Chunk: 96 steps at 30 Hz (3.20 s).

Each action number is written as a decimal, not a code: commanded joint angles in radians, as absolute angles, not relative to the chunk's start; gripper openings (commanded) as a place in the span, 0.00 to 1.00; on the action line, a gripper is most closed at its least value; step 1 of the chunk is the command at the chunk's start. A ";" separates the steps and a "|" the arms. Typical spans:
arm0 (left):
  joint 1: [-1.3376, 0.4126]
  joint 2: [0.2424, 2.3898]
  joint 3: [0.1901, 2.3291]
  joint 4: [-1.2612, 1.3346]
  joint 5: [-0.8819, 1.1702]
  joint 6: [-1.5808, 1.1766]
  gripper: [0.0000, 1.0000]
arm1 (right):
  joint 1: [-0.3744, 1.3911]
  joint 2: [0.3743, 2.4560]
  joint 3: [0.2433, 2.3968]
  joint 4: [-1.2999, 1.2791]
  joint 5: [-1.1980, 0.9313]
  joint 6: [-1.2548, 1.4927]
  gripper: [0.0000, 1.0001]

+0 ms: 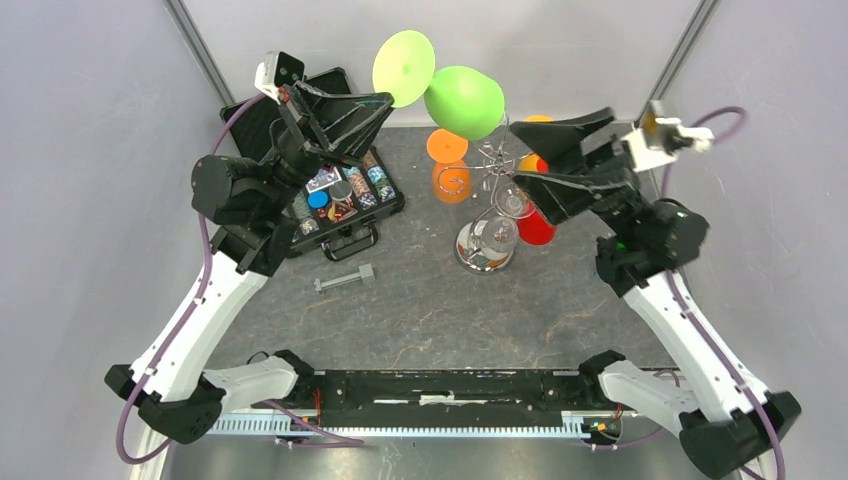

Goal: Take the wine glass off the wine glass rack

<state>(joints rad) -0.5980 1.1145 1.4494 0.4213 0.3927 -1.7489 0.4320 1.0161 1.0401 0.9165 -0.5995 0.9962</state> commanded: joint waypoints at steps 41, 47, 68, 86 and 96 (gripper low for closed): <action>-0.600 1.139 1.407 0.601 0.406 -1.863 0.02 | 0.461 1.126 1.220 1.081 -0.626 1.241 0.83; -0.601 1.151 1.396 0.596 0.425 -1.863 0.02 | 0.477 1.138 1.232 1.104 -0.614 1.213 0.62; -0.597 1.130 1.297 0.561 0.454 -1.686 0.96 | 0.482 1.160 1.755 0.014 -0.187 0.222 0.00; -0.560 0.966 1.373 -0.302 0.162 -0.756 1.00 | 0.203 1.393 1.939 -0.764 0.373 -0.068 0.00; -0.558 0.961 1.396 -0.471 0.007 -0.555 1.00 | 0.098 1.525 1.709 -0.894 0.072 -0.061 0.00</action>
<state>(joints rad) -0.5621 0.9466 1.3666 -0.3695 0.0891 -0.7113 0.0967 1.5051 1.8011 -0.8154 0.1867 -0.0578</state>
